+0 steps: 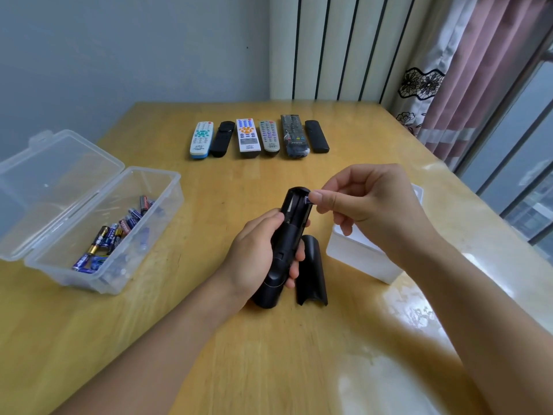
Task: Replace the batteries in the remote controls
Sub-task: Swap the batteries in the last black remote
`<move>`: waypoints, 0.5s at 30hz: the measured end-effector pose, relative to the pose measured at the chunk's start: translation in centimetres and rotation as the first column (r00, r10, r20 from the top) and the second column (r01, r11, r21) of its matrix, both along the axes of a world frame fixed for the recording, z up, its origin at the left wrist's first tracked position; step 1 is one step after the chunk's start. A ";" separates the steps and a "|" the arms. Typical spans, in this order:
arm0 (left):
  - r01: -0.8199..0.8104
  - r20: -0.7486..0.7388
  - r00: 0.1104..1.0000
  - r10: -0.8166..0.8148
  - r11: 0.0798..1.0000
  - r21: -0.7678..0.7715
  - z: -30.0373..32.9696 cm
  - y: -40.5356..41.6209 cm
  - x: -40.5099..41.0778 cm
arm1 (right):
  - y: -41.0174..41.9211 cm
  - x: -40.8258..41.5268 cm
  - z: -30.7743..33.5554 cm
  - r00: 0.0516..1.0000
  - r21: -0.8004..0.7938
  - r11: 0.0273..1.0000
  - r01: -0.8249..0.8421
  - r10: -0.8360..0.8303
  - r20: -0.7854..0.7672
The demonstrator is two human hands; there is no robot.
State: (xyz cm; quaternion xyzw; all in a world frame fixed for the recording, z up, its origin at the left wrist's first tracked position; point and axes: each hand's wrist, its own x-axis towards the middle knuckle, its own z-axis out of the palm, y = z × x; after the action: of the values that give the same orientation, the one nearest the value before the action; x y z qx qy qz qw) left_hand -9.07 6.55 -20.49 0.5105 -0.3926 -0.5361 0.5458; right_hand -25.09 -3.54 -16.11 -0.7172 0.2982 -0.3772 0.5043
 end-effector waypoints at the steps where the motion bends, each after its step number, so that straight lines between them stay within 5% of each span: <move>1: 0.007 0.001 1.000 -0.007 1.000 0.003 0.0 0.0 0.0 | -0.1 0.1 -0.2 1.000 0.011 1.000 0.030 -0.030 0.003; 7: -0.015 0.010 1.000 0.015 1.000 0.019 0.1 0.0 -0.2 | -0.4 -0.1 -0.1 1.000 0.204 0.979 -0.028 0.029 -0.002; 15: -0.002 0.140 0.990 0.004 1.000 -0.018 -0.2 0.3 -0.5 | 0.2 0.5 -0.3 0.991 0.009 0.991 0.130 -0.130 -0.022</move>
State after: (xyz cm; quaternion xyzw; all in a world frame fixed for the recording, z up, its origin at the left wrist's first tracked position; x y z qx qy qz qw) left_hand -9.59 6.83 -20.74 0.5425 -0.4339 -0.4948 0.5222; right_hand -24.59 -3.38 -16.43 -0.6976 0.3518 -0.3999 0.4793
